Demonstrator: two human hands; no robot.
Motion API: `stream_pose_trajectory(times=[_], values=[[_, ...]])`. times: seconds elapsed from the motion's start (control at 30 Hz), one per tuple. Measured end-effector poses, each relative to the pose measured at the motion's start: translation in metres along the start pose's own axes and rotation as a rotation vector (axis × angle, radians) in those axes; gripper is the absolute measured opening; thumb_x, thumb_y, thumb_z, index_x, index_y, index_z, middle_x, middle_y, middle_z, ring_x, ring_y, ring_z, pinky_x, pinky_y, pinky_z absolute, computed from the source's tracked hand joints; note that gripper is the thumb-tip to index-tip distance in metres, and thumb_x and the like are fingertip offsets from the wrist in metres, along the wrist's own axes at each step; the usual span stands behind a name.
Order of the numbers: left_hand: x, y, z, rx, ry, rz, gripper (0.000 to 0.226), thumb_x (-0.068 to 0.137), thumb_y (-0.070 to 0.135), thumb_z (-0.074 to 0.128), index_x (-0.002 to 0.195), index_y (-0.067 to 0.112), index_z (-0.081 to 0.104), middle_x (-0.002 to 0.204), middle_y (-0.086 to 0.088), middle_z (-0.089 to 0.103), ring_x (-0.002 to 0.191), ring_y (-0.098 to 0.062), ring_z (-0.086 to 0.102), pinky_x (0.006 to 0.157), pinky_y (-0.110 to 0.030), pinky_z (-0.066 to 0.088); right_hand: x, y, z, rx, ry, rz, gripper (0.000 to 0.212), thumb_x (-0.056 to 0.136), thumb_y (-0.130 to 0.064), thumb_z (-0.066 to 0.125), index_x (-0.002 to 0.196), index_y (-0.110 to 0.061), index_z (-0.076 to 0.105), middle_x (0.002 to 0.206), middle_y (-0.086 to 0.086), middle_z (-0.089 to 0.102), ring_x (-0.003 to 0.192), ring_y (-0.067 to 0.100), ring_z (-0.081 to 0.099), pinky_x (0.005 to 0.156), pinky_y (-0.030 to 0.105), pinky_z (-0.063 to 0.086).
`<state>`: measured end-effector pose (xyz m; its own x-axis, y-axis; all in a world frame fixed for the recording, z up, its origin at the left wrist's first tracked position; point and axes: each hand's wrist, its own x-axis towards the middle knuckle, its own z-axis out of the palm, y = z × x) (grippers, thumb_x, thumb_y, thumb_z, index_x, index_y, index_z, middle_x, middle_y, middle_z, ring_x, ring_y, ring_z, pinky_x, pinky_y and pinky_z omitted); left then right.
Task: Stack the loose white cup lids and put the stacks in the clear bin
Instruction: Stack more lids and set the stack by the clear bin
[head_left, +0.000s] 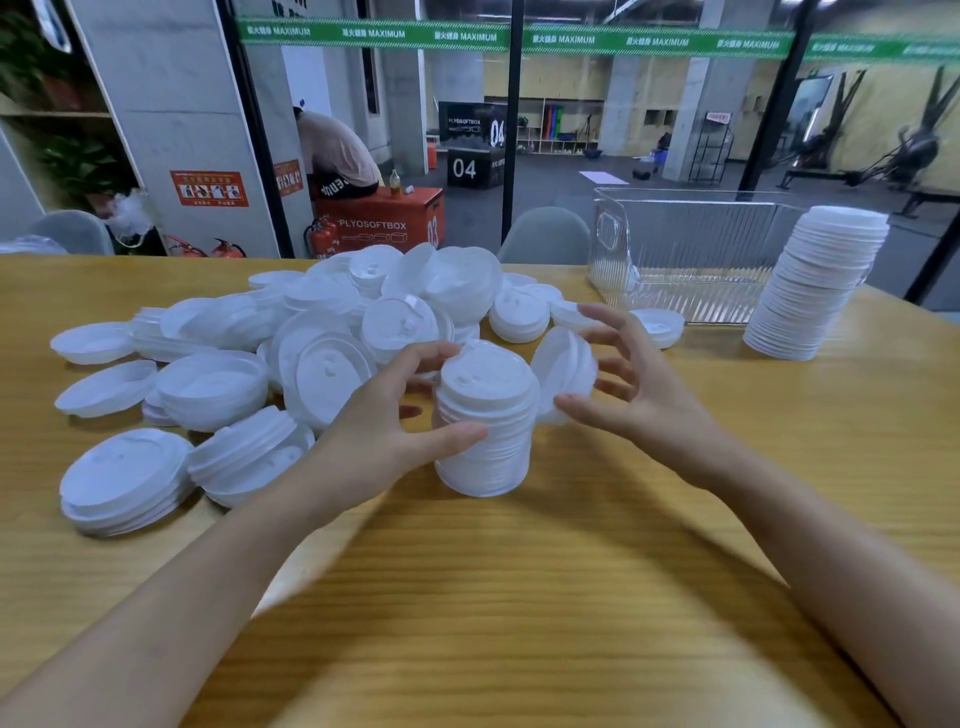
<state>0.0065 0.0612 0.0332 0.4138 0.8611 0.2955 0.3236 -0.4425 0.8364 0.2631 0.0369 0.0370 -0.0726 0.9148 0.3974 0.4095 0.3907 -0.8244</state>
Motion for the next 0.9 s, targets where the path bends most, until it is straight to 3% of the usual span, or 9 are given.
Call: stream_pose_trajectory(times=[0.13,0.27,0.33,0.43,0.53,0.6,0.67,0.77,0.9], values=[[0.0,0.0,0.0,0.004,-0.007,-0.002,0.077,0.058,0.063,0.071,0.129,0.045,0.048,0.126,0.027,0.056,0.119,0.01,0.048,0.09,-0.015,0.041,0.0,-0.01,0.011,0.161,0.01,-0.037,0.078,0.063,-0.036,0.084,0.13,-0.045,0.045,0.127,-0.011,0.053,0.109,0.022,0.065,0.102,0.046,0.05],[0.0,-0.001,0.001,0.009,0.0,0.0,0.076,0.057,0.063,0.071,0.128,0.047,0.047,0.125,0.029,0.056,0.118,0.01,0.049,0.09,-0.014,0.041,0.001,-0.023,0.025,0.22,-0.015,-0.118,0.074,0.071,-0.018,0.086,0.131,-0.029,0.043,0.135,-0.006,0.051,0.119,0.008,0.058,0.099,0.028,0.048],[-0.001,-0.001,0.001,0.002,0.002,-0.001,0.08,0.058,0.062,0.072,0.132,0.043,0.047,0.126,0.028,0.056,0.117,0.009,0.05,0.093,-0.017,0.042,0.003,-0.026,0.033,0.194,-0.056,-0.164,0.068,0.073,-0.016,0.083,0.129,-0.023,0.045,0.138,-0.004,0.05,0.128,0.006,0.052,0.105,0.024,0.042],[-0.001,-0.001,0.001,-0.008,0.003,-0.007,0.084,0.058,0.06,0.074,0.134,0.039,0.046,0.124,0.028,0.058,0.117,0.008,0.052,0.096,-0.022,0.043,0.006,-0.025,0.041,0.079,-0.103,-0.219,0.053,0.076,-0.023,0.08,0.124,-0.02,0.058,0.144,0.0,0.045,0.138,0.01,0.042,0.113,0.028,0.035],[0.0,0.0,0.001,-0.001,0.013,-0.006,0.084,0.062,0.05,0.08,0.136,0.039,0.042,0.121,0.035,0.055,0.116,0.01,0.051,0.092,-0.018,0.042,0.005,-0.024,0.042,-0.017,-0.126,-0.24,0.041,0.079,-0.03,0.078,0.117,-0.022,0.067,0.144,-0.006,0.046,0.138,0.007,0.04,0.113,0.027,0.033],[0.0,0.0,0.001,0.005,0.014,-0.009,0.082,0.065,0.046,0.078,0.137,0.039,0.042,0.12,0.037,0.054,0.116,0.011,0.05,0.092,-0.017,0.041,0.004,-0.025,0.04,-0.058,-0.139,-0.228,0.041,0.079,-0.031,0.076,0.119,-0.026,0.067,0.144,-0.009,0.048,0.137,0.002,0.039,0.113,0.021,0.031],[0.0,0.0,0.0,0.008,0.01,-0.011,0.081,0.064,0.047,0.079,0.136,0.04,0.043,0.119,0.036,0.055,0.116,0.011,0.05,0.093,-0.019,0.042,0.003,-0.025,0.038,-0.064,-0.147,-0.194,0.043,0.079,-0.033,0.076,0.121,-0.028,0.066,0.142,-0.011,0.051,0.137,0.001,0.04,0.115,0.024,0.03],[0.0,-0.001,0.0,-0.002,0.008,-0.009,0.084,0.057,0.058,0.076,0.134,0.04,0.045,0.12,0.032,0.058,0.115,0.01,0.051,0.094,-0.021,0.043,0.004,-0.027,0.036,0.026,-0.126,-0.122,0.044,0.077,-0.036,0.076,0.12,-0.03,0.065,0.128,-0.012,0.064,0.129,0.006,0.051,0.114,0.037,0.036],[0.001,-0.002,0.0,-0.001,0.014,-0.002,0.084,0.056,0.06,0.075,0.133,0.043,0.045,0.123,0.036,0.053,0.116,0.012,0.05,0.092,-0.017,0.041,0.005,-0.026,0.026,0.311,-0.041,-0.049,0.041,0.08,-0.033,0.072,0.12,-0.028,0.064,0.123,-0.008,0.069,0.121,0.007,0.059,0.097,0.027,0.048]])
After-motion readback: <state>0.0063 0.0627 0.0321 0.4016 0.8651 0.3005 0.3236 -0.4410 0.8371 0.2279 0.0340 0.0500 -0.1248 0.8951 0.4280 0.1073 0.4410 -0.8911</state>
